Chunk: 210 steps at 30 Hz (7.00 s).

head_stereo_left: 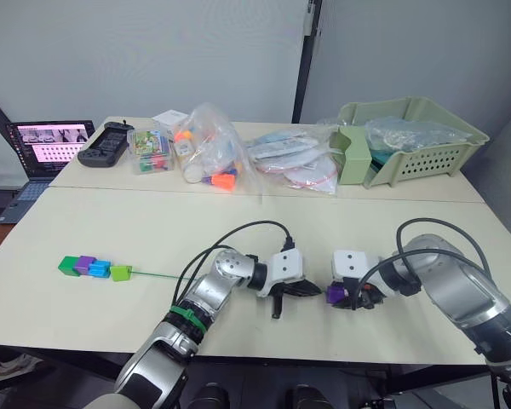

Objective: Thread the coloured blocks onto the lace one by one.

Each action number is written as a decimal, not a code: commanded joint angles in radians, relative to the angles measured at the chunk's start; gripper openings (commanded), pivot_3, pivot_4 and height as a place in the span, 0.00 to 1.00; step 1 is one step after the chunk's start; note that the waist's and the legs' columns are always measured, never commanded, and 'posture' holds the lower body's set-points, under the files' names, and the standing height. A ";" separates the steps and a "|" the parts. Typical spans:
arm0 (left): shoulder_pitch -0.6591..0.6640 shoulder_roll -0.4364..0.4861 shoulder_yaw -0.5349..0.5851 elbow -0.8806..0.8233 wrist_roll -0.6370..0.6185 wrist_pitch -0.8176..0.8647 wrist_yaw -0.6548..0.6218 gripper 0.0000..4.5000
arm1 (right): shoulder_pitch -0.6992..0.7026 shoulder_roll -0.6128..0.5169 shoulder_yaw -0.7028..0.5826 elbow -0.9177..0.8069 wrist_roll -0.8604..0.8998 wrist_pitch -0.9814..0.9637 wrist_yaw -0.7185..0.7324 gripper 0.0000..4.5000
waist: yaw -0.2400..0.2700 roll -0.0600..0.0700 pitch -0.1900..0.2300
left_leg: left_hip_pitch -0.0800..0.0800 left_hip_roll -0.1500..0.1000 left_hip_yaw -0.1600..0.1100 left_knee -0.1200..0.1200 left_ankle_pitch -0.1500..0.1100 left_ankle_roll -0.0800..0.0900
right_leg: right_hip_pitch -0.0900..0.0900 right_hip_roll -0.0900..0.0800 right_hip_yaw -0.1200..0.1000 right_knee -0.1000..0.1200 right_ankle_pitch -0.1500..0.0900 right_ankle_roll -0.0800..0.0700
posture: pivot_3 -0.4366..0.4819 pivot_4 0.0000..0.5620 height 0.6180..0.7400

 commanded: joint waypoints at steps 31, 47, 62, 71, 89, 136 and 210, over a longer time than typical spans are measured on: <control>0.035 0.077 0.034 -0.133 -0.044 0.048 -0.026 0.76 | 0.004 0.001 -0.032 -0.066 0.052 0.044 0.001 0.54 | -0.007 0.000 0.000 | 0.000 0.000 0.000 0.000 0.000 0.000 | 0.000 0.000 0.000 0.000 0.000 0.000 | 0.48 0.27 0.94; 0.014 -0.017 0.001 -0.108 -0.047 0.043 -0.005 0.76 | 0.159 -0.215 -0.396 -0.304 0.344 0.364 -0.034 0.99 | 0.008 0.000 0.000 | -0.001 0.000 0.000 0.000 0.000 0.000 | 0.000 0.000 0.000 0.000 0.000 0.000 | 0.48 0.27 0.94; -0.029 -0.106 -0.046 0.022 0.034 0.009 0.080 0.76 | 0.412 -0.222 -0.610 -0.479 0.458 0.489 -0.233 0.99 | 0.014 0.000 0.000 | -0.001 -0.001 0.000 0.000 0.000 0.000 | 0.000 0.000 0.000 -0.001 0.000 0.000 | 0.48 0.27 0.94; -0.028 -0.145 -0.040 0.064 0.045 -0.022 0.123 0.70 | 0.483 -0.197 -0.628 -0.500 0.476 0.451 -0.323 1.00 | 0.014 0.000 0.000 | 0.000 -0.001 -0.001 0.000 0.000 0.000 | 0.001 0.000 0.000 -0.001 0.000 0.000 | 0.48 0.27 0.94; -0.019 -0.119 -0.036 0.035 0.043 -0.004 0.103 0.31 | 0.234 -0.156 -0.171 -0.179 0.198 0.034 -0.310 1.00 | 0.009 0.000 0.000 | 0.000 0.000 0.000 0.000 0.000 0.000 | 0.001 0.000 0.000 -0.001 0.000 0.001 | 0.48 0.27 0.94; 0.002 0.596 0.322 0.306 -0.139 -0.226 -0.386 0.31 | 0.135 -0.101 -0.160 -0.099 0.184 0.062 -0.203 0.00 | -0.004 0.000 0.000 | -0.004 0.001 0.002 0.000 0.000 0.000 | -0.006 -0.001 0.000 0.001 0.000 0.000 | 0.48 0.27 0.94; -0.024 0.943 0.110 -0.117 0.159 0.043 -0.441 0.31 | 0.191 -0.016 -0.169 -0.126 0.235 0.101 -0.251 0.00 | -0.009 -0.001 0.001 | -0.002 0.002 0.004 0.000 0.000 0.000 | -0.009 0.000 0.000 0.010 0.000 -0.001 | 0.48 0.27 0.94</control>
